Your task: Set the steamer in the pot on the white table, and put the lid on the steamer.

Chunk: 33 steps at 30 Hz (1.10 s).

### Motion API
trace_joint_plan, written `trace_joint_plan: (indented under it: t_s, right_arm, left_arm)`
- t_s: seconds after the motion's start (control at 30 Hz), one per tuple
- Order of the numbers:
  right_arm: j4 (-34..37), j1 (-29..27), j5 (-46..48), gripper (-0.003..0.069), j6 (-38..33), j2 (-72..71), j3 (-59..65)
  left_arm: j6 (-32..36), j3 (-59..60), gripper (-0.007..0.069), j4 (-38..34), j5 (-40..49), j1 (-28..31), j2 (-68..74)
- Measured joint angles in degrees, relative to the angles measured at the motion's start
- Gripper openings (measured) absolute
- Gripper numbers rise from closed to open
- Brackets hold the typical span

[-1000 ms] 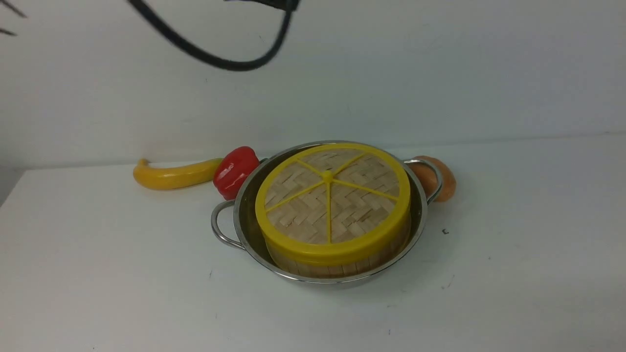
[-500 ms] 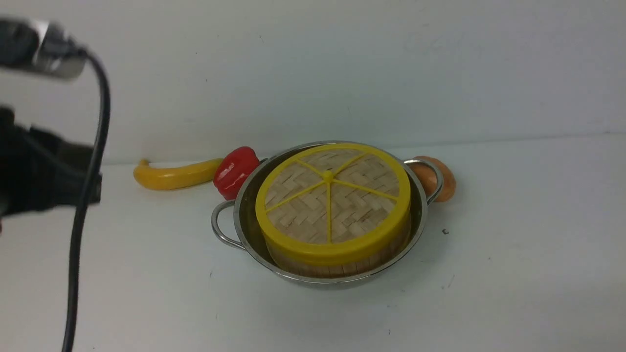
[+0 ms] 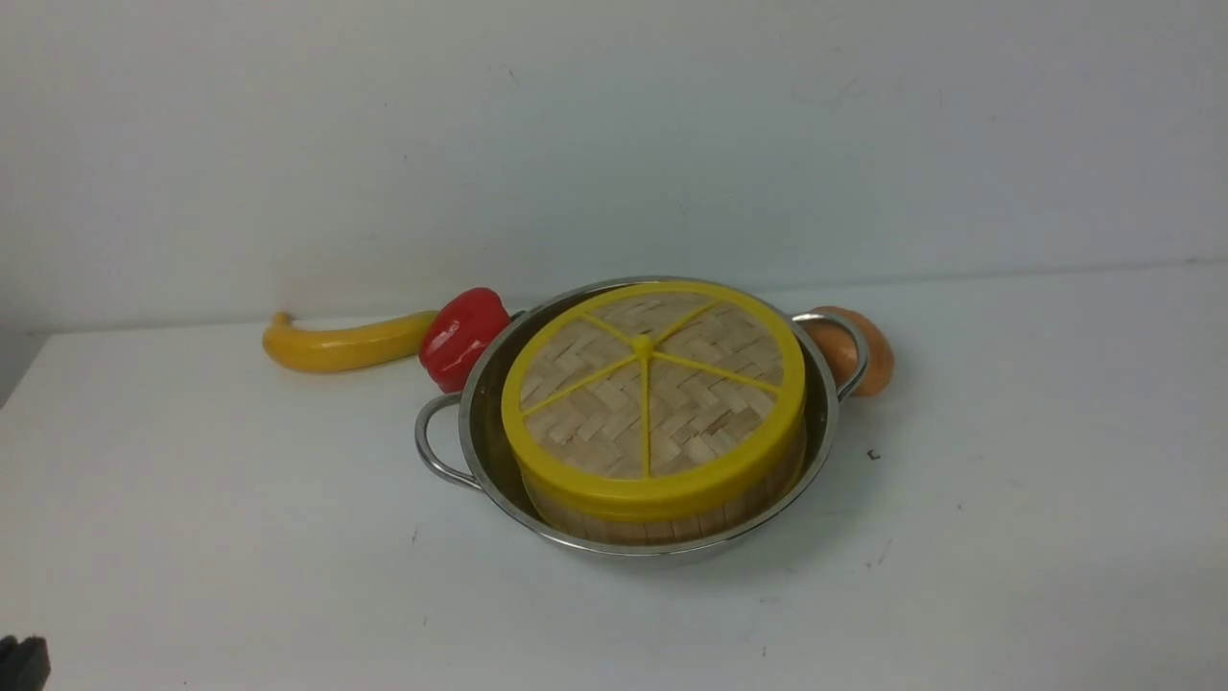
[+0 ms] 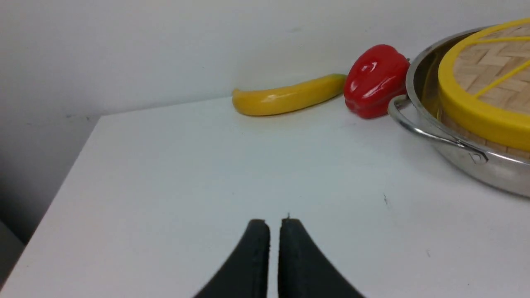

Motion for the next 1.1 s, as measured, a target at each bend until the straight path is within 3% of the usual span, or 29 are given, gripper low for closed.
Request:
trace_joint_plan:
  t_s: [0.37,0.47,0.67,0.73,1.1]
  right_arm:
    - [0.0,0.0,0.1,0.0249,0.0,0.0,0.0]
    - [0.0,0.0,0.1,0.0249,0.0,0.0,0.0]
    - [0.0,0.0,0.1,0.0249,0.0,0.0,0.0]
    - [0.0,0.0,0.1,0.0249,0.0,0.0,0.0]
    - [0.0,0.0,0.1,0.0249,0.0,0.0,0.0]
  left_arm:
    - [0.0,6.0,0.0052,4.0,0.0,0.0,-1.3]
    - [-5.5,7.5,0.006,8.6,0.1,0.0,-2.8]
    - [-24.2,10.6,0.0071,23.4,0.4,0.0,-7.1]
    - [-26.3,10.8,0.0073,24.4,0.3,0.0,-7.9]
    - [-24.0,10.8,0.0083,22.4,0.0,0.0,-8.8]
